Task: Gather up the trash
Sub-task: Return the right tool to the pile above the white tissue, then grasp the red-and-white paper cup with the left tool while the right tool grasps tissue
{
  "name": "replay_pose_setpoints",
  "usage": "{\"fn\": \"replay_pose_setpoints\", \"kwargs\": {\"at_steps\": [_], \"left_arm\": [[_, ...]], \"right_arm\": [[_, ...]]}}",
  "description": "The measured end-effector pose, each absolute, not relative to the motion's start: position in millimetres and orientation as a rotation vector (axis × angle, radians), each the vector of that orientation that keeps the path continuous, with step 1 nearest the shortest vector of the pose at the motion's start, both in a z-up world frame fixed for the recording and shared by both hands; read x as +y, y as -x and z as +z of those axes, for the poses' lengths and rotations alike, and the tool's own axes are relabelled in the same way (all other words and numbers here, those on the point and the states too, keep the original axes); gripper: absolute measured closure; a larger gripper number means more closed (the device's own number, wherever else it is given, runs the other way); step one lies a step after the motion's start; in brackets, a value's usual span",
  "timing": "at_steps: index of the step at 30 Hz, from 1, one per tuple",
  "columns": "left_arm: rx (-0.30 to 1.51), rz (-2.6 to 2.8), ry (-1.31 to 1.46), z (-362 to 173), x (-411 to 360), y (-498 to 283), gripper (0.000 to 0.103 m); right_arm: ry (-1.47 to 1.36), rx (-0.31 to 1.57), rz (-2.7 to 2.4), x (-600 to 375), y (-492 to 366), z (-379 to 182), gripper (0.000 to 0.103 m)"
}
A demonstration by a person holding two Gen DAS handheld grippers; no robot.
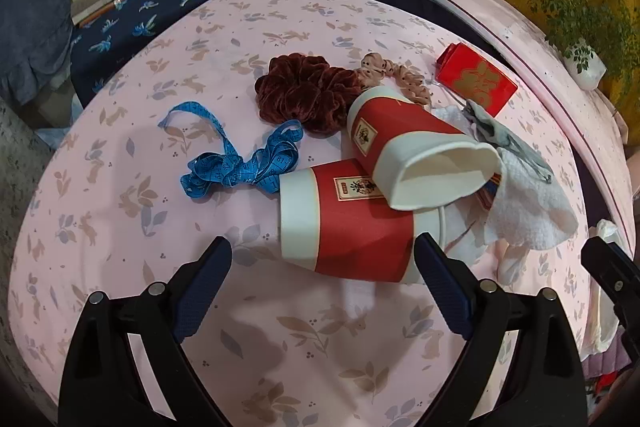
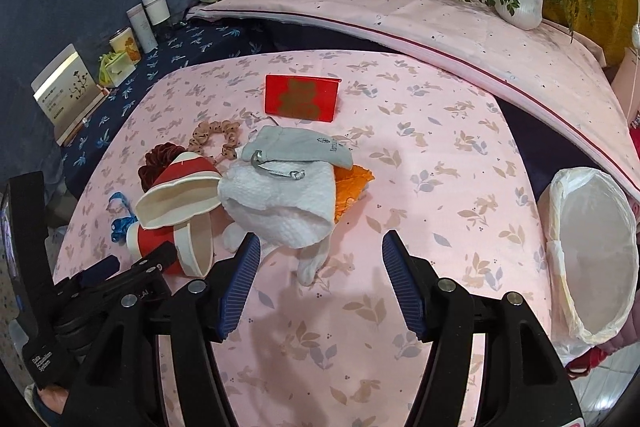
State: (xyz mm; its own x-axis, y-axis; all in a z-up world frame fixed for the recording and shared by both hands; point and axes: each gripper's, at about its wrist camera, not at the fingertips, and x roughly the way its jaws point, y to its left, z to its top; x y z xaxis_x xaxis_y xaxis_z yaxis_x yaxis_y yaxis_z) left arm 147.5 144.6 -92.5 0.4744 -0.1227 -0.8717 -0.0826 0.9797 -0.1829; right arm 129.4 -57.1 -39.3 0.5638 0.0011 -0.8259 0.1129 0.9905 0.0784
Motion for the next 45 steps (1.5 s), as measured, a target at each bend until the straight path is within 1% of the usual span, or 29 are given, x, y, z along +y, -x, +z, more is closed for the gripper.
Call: {"fn": "replay_pose_setpoints", "kwargs": {"at_steps": [6, 16, 19, 22, 23, 24, 25, 26, 28, 30, 45], "left_arm": [[1.091, -0.066, 0.264, -95.9, 142.1, -153.4, 0.015], [1.116, -0.081, 0.22, -103.9, 122.3, -163.4, 0.015], [1.126, -0.084, 0.234, -105.7, 123.7, -165.0, 0.018], [1.123, -0.086, 0.228, -104.5, 124.6, -164.1, 0.018], [1.119, -0.088, 0.225, -103.3, 124.8, -163.2, 0.018], [1.116, -0.094, 0.221, -101.9, 124.6, -162.3, 0.018], [1.114, -0.096, 0.215, -100.9, 124.4, -161.6, 0.018], [1.108, -0.097, 0.207, -99.2, 124.0, -160.1, 0.018], [1.094, -0.094, 0.192, -95.3, 122.7, -157.0, 0.018], [1.079, -0.095, 0.176, -90.4, 120.9, -152.7, 0.018], [0.984, -0.17, 0.148, -35.0, 90.6, -116.5, 0.018]], "right_arm": [[-0.156, 0.982, -0.07, -58.2, -144.6, -46.9, 0.039], [-0.183, 0.994, -0.069, -65.0, -162.6, -52.8, 0.038], [-0.196, 1.009, -0.063, -65.9, -168.3, -59.1, 0.038], [-0.203, 1.025, -0.053, -64.4, -172.6, -65.1, 0.039], [-0.206, 1.028, -0.049, -64.0, -173.5, -66.9, 0.041], [-0.211, 1.034, -0.044, -63.8, -174.0, -68.9, 0.051], [-0.216, 1.047, -0.035, -63.6, -174.9, -71.4, 0.064], [-0.219, 1.058, -0.031, -63.5, -175.5, -73.1, 0.07], [-0.225, 1.06, -0.022, -63.2, -173.4, -73.8, 0.089], [-0.225, 1.053, -0.014, -63.3, -169.2, -70.5, 0.1], [-0.24, 0.884, 0.0, -84.8, -120.4, 2.5, 0.1]]}}
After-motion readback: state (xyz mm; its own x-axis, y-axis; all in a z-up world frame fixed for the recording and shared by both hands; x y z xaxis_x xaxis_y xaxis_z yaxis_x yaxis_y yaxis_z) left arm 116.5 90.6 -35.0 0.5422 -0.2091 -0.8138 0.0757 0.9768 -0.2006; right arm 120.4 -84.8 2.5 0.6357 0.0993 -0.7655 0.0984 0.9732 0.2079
